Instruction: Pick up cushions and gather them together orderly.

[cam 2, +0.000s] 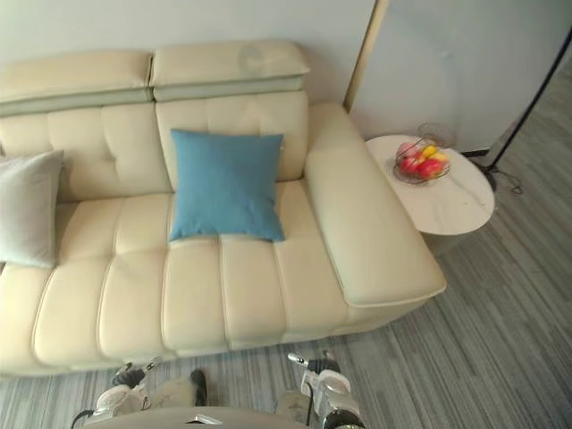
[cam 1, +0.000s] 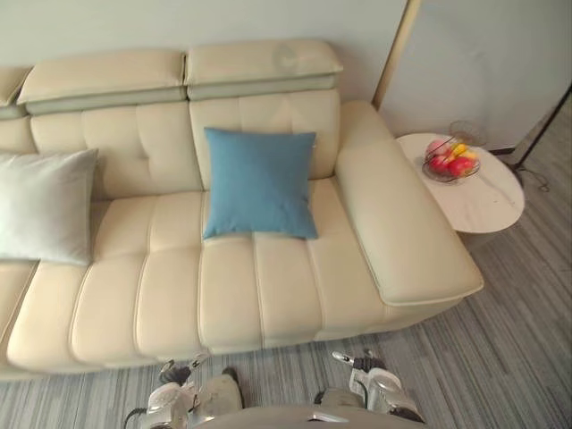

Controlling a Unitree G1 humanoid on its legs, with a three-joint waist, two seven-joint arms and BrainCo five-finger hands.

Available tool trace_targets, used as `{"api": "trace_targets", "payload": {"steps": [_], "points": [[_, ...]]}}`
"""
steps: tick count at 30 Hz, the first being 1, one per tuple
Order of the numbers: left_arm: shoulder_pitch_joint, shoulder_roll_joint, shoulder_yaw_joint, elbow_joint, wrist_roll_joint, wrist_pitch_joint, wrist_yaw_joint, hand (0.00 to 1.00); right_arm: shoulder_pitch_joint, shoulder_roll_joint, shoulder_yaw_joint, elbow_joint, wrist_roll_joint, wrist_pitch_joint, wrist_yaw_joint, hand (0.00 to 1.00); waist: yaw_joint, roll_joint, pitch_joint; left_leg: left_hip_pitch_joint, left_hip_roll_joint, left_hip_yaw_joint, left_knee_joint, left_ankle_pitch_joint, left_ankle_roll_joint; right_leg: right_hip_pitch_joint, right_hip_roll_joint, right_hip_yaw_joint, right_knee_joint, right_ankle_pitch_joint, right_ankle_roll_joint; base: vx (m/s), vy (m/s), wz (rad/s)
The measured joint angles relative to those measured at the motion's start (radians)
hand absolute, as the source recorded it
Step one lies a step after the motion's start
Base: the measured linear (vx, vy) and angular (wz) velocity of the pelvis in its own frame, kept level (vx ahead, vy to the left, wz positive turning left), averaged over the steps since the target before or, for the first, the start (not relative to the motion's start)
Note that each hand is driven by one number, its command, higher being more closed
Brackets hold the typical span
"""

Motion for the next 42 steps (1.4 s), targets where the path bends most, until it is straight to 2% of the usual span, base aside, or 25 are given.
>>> {"api": "trace_targets", "payload": {"steps": [1,2,3,4,5,8,10,11,13,14,17,19,22,26,27,42], "points": [[0.001,0.013,-0.028,-0.003,-0.001,-0.004,0.0,0.0,-0.004,-0.001,0.001,0.003,0.002,0.002,-0.002,0.0,-0.005,-0.002,0.005,0.016,-0.003,-0.03,-0.111,0.094,-0.022,-0.011,0.001,-0.035,-0.03,0.031,-0.016,-0.24,-0.081,0.47],[0.0,0.02,-0.034,0.003,-0.001,-0.004,0.0,0.0,-0.003,-0.002,-0.006,0.003,0.004,0.001,-0.004,0.0,-0.007,-0.007,0.003,0.027,-0.01,-0.035,-0.149,0.111,-0.024,-0.015,-0.007,-0.055,-0.043,0.039,-0.025,-0.2,-0.092,0.62],[-0.01,0.012,-0.034,0.008,-0.001,-0.004,-0.001,0.0,-0.006,-0.003,-0.034,0.003,0.007,-0.001,-0.006,0.0,-0.017,-0.028,0.015,0.03,-0.029,-0.025,-0.111,0.089,0.005,-0.032,-0.025,-0.074,-0.045,0.043,-0.042,-0.04,-0.061,0.48],[-0.013,0.009,-0.032,0.005,0.0,-0.004,-0.001,0.0,-0.004,-0.01,-0.041,-0.002,0.007,-0.001,-0.012,0.0,-0.018,-0.03,0.016,0.042,-0.044,-0.007,-0.073,0.05,0.028,-0.039,-0.036,-0.077,-0.044,0.05,-0.048,-0.06,-0.068,0.43],[-0.009,0.008,-0.031,0.003,0.001,-0.004,-0.001,0.0,0.016,-0.014,-0.04,-0.012,0.007,-0.002,-0.023,0.0,-0.02,-0.035,0.019,0.065,-0.055,0.007,-0.02,-0.01,0.029,-0.046,-0.042,-0.076,-0.045,0.057,-0.052,-0.12,-0.031,0.17],[0.006,-0.005,-0.007,0.003,0.003,-0.003,-0.002,0.0,0.058,-0.009,-0.067,-0.01,0.006,0.003,-0.026,0.0,-0.022,-0.028,0.014,0.159,-0.057,0.019,0.027,-0.14,0.021,-0.052,-0.037,-0.066,-0.078,0.093,-0.029,-0.17,0.06,-0.07],[0.012,-0.015,0.013,0.003,0.008,-0.002,-0.004,0.0,0.075,-0.009,-0.077,-0.008,0.006,0.002,-0.027,0.0,-0.023,-0.016,0.004,0.196,-0.057,0.025,-0.01,-0.205,0.021,-0.053,-0.013,-0.039,-0.117,0.12,-0.02,-0.14,0.11,-0.38],[0.009,-0.021,0.031,0.001,0.013,0.0,-0.004,0.0,0.074,-0.008,-0.09,-0.009,0.004,0.005,-0.026,0.0,-0.019,-0.008,-0.005,0.186,-0.056,0.051,-0.027,-0.208,0.024,-0.043,0.002,-0.018,-0.165,0.154,-0.019,-0.11,0.091,-0.52],[0.032,-0.013,0.044,0.005,0.019,0.001,-0.004,0.0,0.092,0.006,-0.117,-0.007,0.006,0.012,-0.025,0.0,-0.023,-0.029,-0.027,0.201,-0.063,0.073,-0.064,-0.206,0.023,-0.018,0.003,0.009,-0.206,0.184,-0.027,-0.01,0.094,-0.35],[0.031,-0.001,0.043,0.008,0.021,0.002,-0.006,0.0,0.105,0.01,-0.133,-0.004,0.005,0.018,-0.025,0.0,-0.027,-0.047,-0.036,0.22,-0.084,0.076,-0.094,-0.203,0.019,0.023,0.002,0.029,-0.26,0.206,-0.029,0.09,0.083,-0.25],[0.036,0.001,0.03,0.02,0.032,0.004,-0.01,0.0,0.109,0.009,-0.157,0.002,0.007,0.019,-0.023,0.0,-0.031,-0.038,-0.05,0.233,-0.103,0.069,-0.14,-0.175,0.023,0.05,0.003,0.035,-0.341,0.258,-0.024,0.06,0.042,-0.14],[0.031,0.006,0.022,0.042,0.041,0.005,-0.011,0.0,0.11,-0.007,-0.164,0.022,0.007,0.019,-0.019,0.0,-0.031,-0.027,-0.057,0.252,-0.11,0.041,-0.172,-0.126,0.03,0.06,0.01,0.035,-0.35,0.267,-0.022,0.06,-0.003,-0.01],[0.029,0.006,0.017,0.058,0.042,0.005,-0.012,0.0,0.11,-0.014,-0.183,0.035,0.006,0.019,-0.019,0.0,-0.03,-0.012,-0.068,0.289,-0.107,0.027,-0.192,-0.108,0.04,0.089,0.023,0.033,-0.356,0.271,-0.011,0.12,-0.019,0.03],[0.029,0.006,0.018,0.06,0.044,0.005,-0.022,0.0,0.108,-0.011,-0.183,0.039,0.006,0.019,-0.019,0.0,-0.031,-0.018,-0.068,0.305,-0.105,0.019,-0.208,-0.108,0.04,0.105,0.034,0.036,-0.376,0.271,-0.012,0.06,-0.025,-0.04],[0.029,0.014,0.027,0.069,0.059,0.005,-0.025,0.0,0.103,-0.012,-0.184,0.069,0.006,0.023,-0.018,0.0,-0.03,-0.04,-0.078,0.353,-0.118,0.04,-0.225,-0.112,0.044,0.141,0.031,0.061,-0.404,0.278,-0.007,0.0,0.0,0.0],[0.029,0.014,0.027,0.07,0.059,0.005,-0.025,0.0,0.102,-0.012,-0.184,0.069,0.006,0.023,-0.019,0.0,-0.03,-0.039,-0.079,0.352,-0.119,0.038,-0.225,-0.112,0.044,0.141,0.03,0.059,-0.404,0.278,-0.007,0.0,0.0,0.0]]}}
